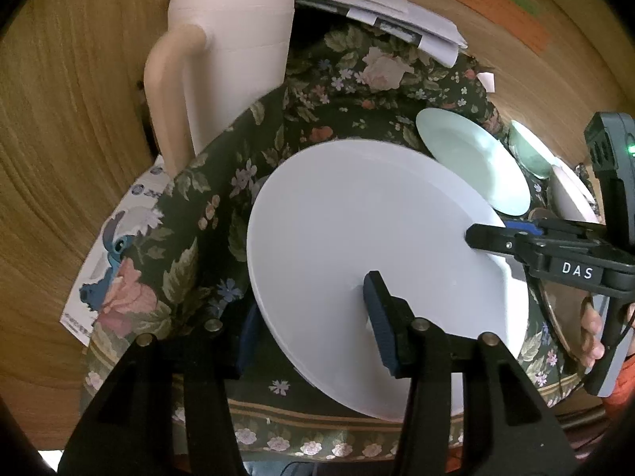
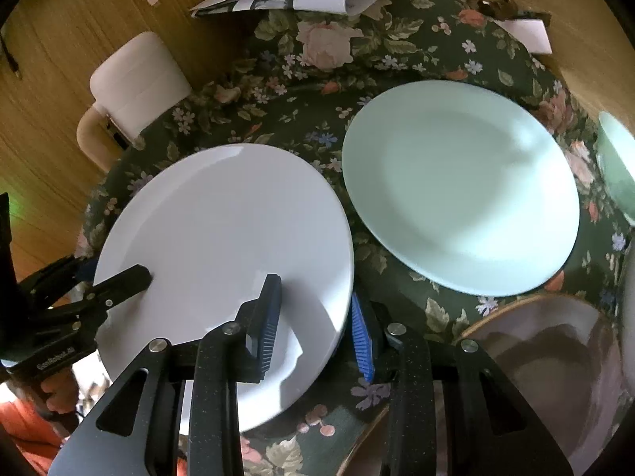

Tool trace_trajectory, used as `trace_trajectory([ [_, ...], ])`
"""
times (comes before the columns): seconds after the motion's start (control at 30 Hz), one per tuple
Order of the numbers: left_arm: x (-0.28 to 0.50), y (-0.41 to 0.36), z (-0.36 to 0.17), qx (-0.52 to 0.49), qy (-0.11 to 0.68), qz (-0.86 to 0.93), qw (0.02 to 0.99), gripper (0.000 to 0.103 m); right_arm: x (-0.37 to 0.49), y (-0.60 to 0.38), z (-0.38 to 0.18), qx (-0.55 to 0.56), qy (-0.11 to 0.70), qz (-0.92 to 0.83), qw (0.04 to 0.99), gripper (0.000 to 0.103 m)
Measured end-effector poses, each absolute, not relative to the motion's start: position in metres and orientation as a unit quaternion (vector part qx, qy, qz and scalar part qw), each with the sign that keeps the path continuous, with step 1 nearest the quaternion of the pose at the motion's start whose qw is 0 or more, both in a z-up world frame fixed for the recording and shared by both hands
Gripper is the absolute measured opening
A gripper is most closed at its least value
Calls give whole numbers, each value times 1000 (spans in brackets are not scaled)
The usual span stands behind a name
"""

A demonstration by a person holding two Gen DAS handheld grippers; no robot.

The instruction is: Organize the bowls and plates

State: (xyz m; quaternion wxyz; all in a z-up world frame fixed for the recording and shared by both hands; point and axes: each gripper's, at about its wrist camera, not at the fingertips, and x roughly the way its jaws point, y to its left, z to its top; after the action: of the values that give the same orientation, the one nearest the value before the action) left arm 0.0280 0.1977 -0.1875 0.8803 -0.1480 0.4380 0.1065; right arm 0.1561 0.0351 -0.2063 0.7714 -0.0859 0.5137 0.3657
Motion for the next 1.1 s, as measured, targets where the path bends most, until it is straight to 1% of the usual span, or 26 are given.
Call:
trace_trajectory([
  [0.6, 24, 179, -159, -140, 404, 92, 899, 49, 137, -3, -165, -60, 460, 360, 809, 30],
  [1.1, 31, 136, -133, -129, 381, 54, 914, 49, 125, -62, -135, -35, 427, 332, 841, 30],
])
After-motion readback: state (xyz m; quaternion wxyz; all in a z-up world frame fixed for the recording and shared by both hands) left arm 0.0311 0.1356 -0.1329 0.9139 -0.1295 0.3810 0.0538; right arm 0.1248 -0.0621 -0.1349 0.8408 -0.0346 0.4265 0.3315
